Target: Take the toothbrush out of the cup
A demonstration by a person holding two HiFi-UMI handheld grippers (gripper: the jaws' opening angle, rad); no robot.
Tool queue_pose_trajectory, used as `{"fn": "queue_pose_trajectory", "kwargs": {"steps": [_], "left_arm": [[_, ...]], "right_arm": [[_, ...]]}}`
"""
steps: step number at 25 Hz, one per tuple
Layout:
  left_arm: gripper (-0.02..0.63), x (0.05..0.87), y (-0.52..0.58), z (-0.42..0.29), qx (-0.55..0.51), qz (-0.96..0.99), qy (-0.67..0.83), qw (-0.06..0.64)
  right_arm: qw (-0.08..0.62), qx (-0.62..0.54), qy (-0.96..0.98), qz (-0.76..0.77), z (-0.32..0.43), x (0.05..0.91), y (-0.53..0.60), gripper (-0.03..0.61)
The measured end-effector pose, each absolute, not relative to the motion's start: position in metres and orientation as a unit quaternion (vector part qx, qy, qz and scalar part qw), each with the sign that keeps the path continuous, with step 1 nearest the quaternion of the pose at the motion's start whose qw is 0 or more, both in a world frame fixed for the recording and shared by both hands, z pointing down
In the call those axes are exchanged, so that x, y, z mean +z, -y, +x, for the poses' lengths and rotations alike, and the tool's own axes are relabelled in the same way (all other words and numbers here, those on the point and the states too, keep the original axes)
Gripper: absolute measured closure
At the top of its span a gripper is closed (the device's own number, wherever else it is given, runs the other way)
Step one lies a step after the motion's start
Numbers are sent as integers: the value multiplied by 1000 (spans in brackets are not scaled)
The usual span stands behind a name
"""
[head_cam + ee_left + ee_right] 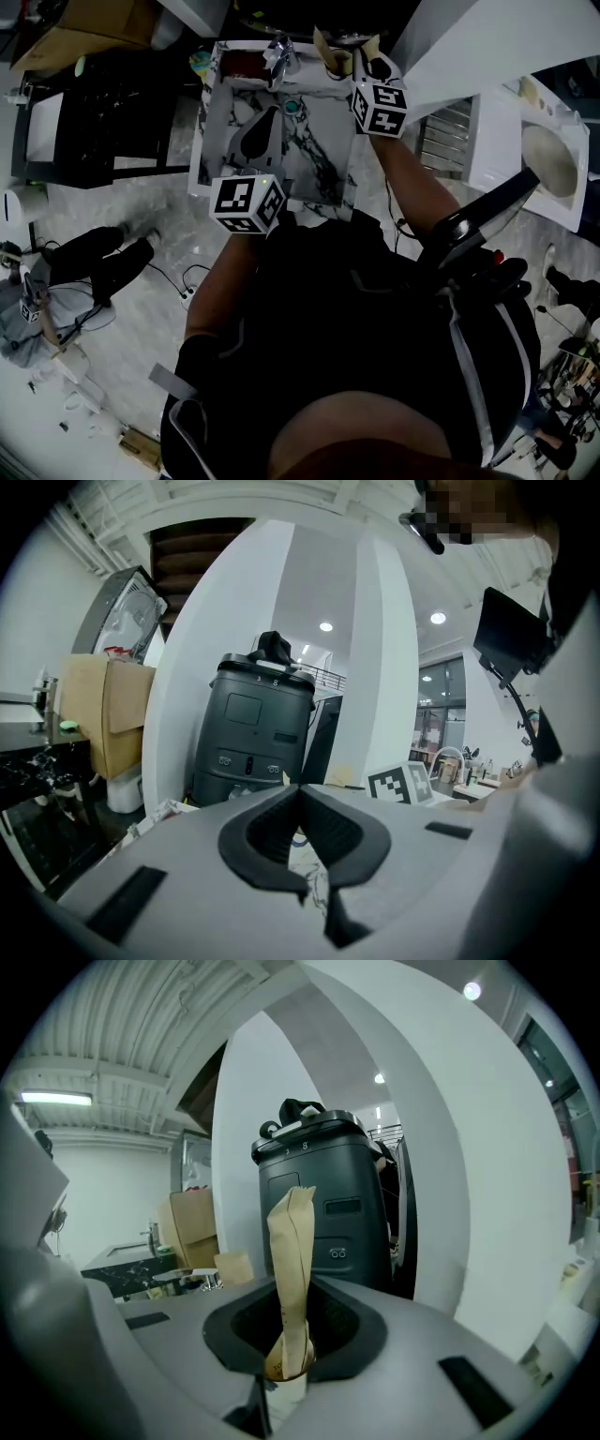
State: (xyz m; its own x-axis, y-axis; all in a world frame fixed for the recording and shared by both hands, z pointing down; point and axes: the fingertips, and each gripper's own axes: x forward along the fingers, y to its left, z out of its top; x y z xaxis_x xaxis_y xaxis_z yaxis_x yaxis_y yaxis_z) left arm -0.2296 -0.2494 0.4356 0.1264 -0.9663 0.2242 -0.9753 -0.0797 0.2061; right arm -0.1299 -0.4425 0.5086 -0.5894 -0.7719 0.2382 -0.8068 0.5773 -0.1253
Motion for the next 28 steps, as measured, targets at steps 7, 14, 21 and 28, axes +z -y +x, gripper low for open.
{"fn": "queue_pose_trajectory", "kwargs": {"steps": [7,14,21,28], "left_arm": [[607,414,252,-222,-2,777,617,125],[607,409,256,-227,-10,795,592,130],[607,397,251,-209,-8,826,555,105],[607,399,252,-212,-7,816,563,129]], "right_arm": [[49,87,881,463,-122,467,420,528],[23,83,870,485,-111,429,397,528],[-8,74,861,503,-93,391,367,528],[-20,68,862,503,-79,365,335,528]]}}
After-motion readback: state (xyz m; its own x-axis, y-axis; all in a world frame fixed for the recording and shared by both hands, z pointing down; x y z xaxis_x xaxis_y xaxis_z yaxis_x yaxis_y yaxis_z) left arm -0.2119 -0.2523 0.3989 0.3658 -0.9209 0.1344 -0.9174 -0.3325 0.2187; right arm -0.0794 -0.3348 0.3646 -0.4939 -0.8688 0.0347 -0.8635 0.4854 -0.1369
